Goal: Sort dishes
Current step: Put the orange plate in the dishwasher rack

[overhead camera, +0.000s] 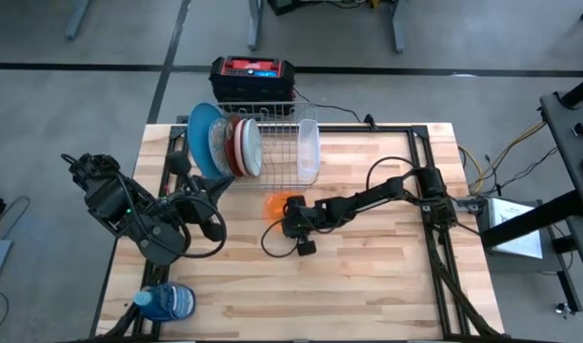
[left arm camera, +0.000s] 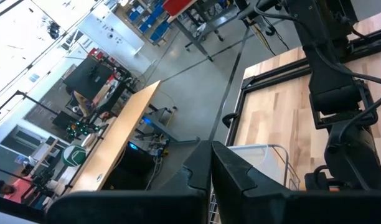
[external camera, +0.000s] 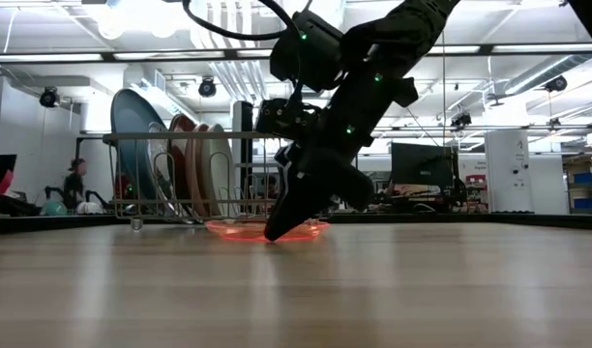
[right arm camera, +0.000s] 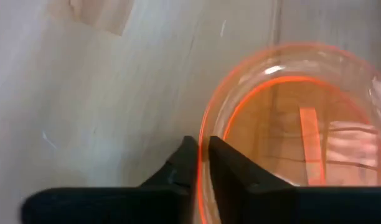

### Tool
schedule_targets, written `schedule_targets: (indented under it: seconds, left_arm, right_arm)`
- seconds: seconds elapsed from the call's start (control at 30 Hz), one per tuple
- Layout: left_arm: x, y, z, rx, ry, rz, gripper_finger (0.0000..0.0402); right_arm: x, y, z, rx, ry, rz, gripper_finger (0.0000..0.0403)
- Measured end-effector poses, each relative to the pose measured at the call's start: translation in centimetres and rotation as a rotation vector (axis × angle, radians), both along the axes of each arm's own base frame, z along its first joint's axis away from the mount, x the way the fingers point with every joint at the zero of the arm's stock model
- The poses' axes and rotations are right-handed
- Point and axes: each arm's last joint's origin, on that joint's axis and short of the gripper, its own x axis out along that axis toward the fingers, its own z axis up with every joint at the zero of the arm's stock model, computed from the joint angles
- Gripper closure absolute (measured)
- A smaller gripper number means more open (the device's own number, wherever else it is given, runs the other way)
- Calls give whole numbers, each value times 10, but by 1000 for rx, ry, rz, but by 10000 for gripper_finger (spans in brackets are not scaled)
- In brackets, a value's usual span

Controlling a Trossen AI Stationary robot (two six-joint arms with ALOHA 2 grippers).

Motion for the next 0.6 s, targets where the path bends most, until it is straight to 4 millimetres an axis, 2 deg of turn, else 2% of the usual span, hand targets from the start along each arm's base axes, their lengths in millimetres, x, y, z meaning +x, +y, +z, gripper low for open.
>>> schedule_targets:
  seconds: [0.1,0.37,0.47,0.6]
  left_arm:
    - [0,0,0,0,0,0,401]
    - [0,0,0,3,3,0,401]
    - [-1,0,-1,8,10,0,401]
    - [-1,1,-1,16,20,0,401]
  right_arm:
    - [0,0,0,-16,-1,5,395]
    - [-2,3,7,-9,12,12,401]
    - [-6,6,22,8,1,13,401]
    - [-12,8,53,65,-56,28,402]
